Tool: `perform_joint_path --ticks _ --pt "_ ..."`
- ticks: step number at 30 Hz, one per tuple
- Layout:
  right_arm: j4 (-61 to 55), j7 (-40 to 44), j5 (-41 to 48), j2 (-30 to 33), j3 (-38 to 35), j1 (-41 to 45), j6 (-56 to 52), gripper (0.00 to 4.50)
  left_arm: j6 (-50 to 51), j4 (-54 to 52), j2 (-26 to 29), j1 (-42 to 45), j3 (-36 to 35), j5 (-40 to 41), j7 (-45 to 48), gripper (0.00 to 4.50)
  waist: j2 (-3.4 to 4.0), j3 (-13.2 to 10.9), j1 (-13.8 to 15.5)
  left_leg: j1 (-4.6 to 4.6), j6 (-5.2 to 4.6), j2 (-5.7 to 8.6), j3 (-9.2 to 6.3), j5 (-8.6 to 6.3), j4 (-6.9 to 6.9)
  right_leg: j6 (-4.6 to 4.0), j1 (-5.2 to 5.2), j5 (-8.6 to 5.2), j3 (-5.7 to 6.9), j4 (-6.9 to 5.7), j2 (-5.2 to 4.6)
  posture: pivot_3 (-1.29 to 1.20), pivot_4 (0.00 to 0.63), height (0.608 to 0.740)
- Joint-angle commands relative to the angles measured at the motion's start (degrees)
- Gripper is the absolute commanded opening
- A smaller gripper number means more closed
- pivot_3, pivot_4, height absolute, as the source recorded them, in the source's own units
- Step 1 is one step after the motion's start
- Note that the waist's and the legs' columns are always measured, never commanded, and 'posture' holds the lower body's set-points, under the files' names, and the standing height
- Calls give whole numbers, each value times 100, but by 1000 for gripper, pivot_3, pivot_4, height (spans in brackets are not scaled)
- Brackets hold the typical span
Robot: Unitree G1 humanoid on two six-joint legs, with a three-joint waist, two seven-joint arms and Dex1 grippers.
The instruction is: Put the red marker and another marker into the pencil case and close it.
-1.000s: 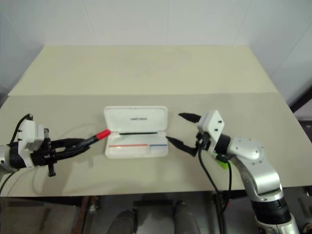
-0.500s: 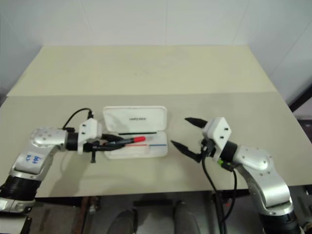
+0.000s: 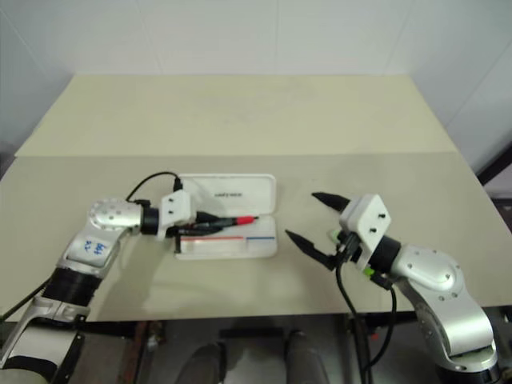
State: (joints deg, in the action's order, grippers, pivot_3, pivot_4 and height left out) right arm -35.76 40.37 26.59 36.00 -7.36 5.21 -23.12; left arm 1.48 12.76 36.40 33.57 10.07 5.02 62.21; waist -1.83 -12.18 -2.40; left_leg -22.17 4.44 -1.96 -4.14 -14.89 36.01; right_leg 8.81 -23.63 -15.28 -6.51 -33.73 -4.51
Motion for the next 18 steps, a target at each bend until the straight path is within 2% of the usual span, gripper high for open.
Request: perform_joint_path --ticks 1,7,12,15,18 --pt "-225 -85 105 49 -184 -17 -5 4500 -121 88 -80 182 27 -97 -44 902 0 0 17 0 0 0 0 0 0 4 0 2 0 0 0 0 150 740" --pt "-222 -106 85 14 -148 -16 -7 4500 -175 111 -167 171 36 -165 -102 2729 0 0 73 0 0 0 0 0 2 7 1 4 0 0 0 0 150 740" --pt "-187 -111 85 -18 -112 -7 19 4500 -63 -85 -189 66 -36 -24 -67 2729 0 0 76 0 0 0 0 0 0 9 1 5 0 0 0 0 150 740" --pt "-141 -94 81 -25 -92 18 42 4500 224 -380 -168 -20 -149 296 105 3311 0 0 69 0 0 0 0 0 0 10 1 5 0 0 0 0 150 740" --pt "-57 -68 76 -34 -97 47 77 4500 486 -706 -92 -122 -219 564 307 4253 0 0 70 0 0 0 0 0 0 10 0 5 0 -1 0 0 150 740"
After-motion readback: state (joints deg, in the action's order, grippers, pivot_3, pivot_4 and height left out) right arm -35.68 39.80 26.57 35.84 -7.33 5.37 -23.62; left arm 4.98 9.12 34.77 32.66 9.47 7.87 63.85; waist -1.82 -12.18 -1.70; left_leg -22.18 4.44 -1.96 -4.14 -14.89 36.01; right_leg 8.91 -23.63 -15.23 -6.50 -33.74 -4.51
